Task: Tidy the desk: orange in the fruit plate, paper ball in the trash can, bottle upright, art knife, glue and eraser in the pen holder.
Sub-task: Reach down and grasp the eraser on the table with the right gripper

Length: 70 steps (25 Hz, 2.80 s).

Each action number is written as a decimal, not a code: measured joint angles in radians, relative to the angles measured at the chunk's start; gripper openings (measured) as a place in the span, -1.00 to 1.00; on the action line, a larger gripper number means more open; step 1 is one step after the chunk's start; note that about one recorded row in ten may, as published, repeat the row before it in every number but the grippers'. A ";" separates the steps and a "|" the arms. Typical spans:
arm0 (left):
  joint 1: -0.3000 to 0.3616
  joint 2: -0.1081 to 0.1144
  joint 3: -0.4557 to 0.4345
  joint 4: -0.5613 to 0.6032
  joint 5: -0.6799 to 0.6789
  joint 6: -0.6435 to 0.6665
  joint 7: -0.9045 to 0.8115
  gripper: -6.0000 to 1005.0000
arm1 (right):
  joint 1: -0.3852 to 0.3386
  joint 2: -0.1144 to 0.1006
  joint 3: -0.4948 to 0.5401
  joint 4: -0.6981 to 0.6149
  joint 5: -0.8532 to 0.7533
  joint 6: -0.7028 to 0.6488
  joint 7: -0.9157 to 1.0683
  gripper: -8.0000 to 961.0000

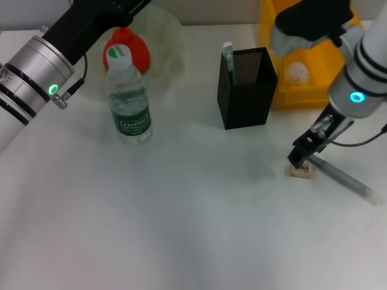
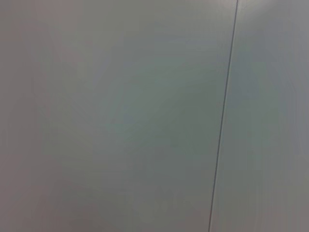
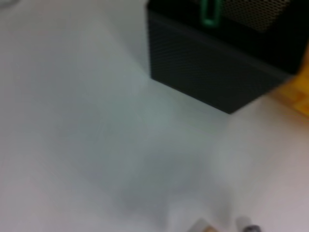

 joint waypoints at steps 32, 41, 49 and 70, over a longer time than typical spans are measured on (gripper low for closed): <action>0.007 0.004 0.000 -0.011 0.003 -0.008 0.005 0.60 | -0.162 -0.009 0.077 -0.083 0.152 0.089 -0.711 0.14; 0.000 0.002 0.000 -0.011 0.001 -0.022 0.015 0.60 | -0.168 -0.008 0.062 -0.095 0.112 0.081 -0.712 0.14; 0.000 0.000 0.000 -0.012 0.000 -0.023 0.015 0.60 | -0.166 -0.006 0.020 -0.088 0.105 0.072 -0.710 0.14; 0.004 -0.002 0.000 -0.012 0.000 -0.023 0.009 0.59 | -0.133 -0.003 -0.013 -0.034 0.070 0.103 -0.702 0.14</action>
